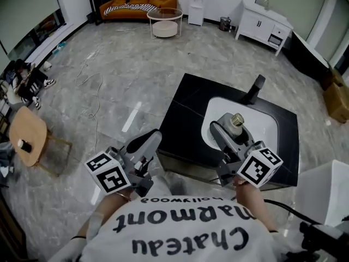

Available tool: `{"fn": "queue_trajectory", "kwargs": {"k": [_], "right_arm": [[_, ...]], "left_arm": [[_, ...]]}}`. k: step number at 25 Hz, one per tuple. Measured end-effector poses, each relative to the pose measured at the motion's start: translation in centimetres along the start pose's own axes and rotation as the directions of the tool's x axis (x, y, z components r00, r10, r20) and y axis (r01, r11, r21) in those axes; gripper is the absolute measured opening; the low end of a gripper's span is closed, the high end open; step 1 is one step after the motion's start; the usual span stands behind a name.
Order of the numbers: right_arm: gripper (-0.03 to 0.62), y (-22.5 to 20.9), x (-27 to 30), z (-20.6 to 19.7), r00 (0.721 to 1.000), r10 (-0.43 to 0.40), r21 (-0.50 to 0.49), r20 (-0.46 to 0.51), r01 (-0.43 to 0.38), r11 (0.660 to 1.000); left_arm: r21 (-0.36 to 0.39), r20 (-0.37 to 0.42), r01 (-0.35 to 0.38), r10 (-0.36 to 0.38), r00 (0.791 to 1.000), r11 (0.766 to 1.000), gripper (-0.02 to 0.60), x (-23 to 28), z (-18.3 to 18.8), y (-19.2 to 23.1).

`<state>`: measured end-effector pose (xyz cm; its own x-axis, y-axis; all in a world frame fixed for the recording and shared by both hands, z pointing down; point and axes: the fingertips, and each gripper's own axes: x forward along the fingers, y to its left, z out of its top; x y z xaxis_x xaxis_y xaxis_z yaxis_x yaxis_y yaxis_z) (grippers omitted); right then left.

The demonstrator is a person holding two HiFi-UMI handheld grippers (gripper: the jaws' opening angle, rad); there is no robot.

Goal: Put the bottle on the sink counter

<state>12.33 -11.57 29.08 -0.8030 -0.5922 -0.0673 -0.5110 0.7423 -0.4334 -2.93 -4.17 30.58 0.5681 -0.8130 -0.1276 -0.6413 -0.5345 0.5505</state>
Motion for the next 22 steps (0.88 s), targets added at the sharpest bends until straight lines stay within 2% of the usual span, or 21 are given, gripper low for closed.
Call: {"fn": "queue_trajectory", "kwargs": {"k": [4,8,13,22], "right_arm": [[0.342,-2.3,1.0,-0.4,0.999,-0.052,0.020,-0.006,0.052,0.998],[0.342,-4.6,3.6,-0.8,0.995,-0.096,0.032,0.006,0.096,0.995],[0.342,-7.5,8.5,-0.2,0.988,-0.151,0.042,0.016,0.151,0.988],[0.341,-11.3,17.0,0.4,0.955,-0.292,0.069,0.050,0.288,0.955]], "left_arm": [[0.001,-0.019,0.035,-0.035,0.999,0.999,0.015,2.6,0.2,1.5],[-0.003,-0.041,0.059,-0.059,0.997,0.998,0.015,4.6,0.9,4.7],[-0.010,-0.076,0.096,-0.097,0.992,0.995,0.014,8.1,4.0,9.2],[-0.045,-0.183,0.190,-0.195,0.964,0.981,0.014,13.2,9.1,17.5]]}}
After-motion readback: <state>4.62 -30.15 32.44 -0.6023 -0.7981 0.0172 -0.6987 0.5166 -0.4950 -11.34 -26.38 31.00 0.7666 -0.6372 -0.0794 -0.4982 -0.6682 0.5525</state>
